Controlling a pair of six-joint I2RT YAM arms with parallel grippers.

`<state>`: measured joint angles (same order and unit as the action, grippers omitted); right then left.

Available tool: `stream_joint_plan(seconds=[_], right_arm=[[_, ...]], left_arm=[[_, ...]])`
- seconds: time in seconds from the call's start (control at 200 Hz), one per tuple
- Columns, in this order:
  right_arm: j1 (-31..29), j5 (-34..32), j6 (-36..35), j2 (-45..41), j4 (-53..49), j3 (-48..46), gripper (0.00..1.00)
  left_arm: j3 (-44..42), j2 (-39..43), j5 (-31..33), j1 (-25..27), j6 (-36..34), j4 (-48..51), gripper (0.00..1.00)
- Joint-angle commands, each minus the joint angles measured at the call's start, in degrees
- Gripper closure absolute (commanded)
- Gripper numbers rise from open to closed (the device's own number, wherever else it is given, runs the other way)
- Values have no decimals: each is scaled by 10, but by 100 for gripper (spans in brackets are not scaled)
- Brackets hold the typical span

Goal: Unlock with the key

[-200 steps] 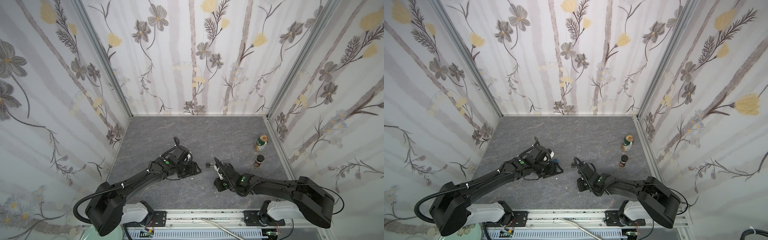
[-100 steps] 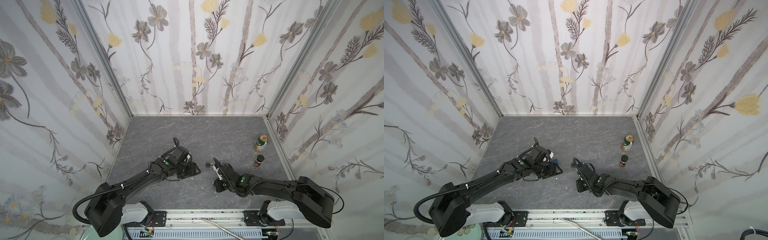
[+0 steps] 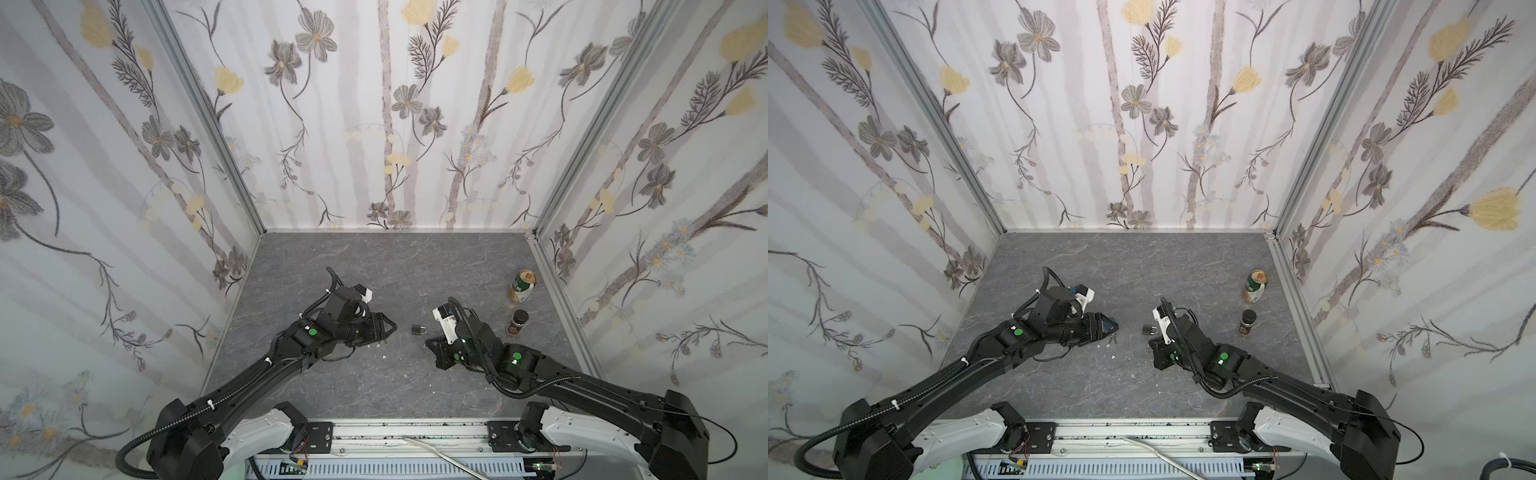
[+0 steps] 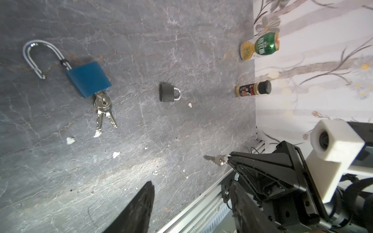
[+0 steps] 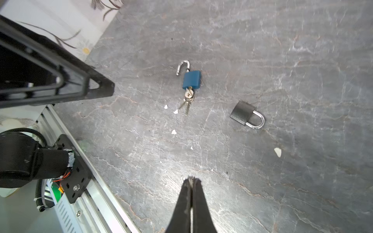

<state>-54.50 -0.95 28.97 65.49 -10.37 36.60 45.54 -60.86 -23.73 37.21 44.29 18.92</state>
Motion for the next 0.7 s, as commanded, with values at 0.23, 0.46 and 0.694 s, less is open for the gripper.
stream_joint_plan(seconds=[0.23,0.46,0.694], right_arm=[[7,2,-101,-35,-53,112,100],[29,63,-122,-47,-54,157,100],[47,142,-125,-45,-42,176,100]], left_arm=[[6,30,-135,-19,-19,-140,39],[-36,39,-219,-14,32,-312,39],[-39,45,-231,9,11,-349,29]])
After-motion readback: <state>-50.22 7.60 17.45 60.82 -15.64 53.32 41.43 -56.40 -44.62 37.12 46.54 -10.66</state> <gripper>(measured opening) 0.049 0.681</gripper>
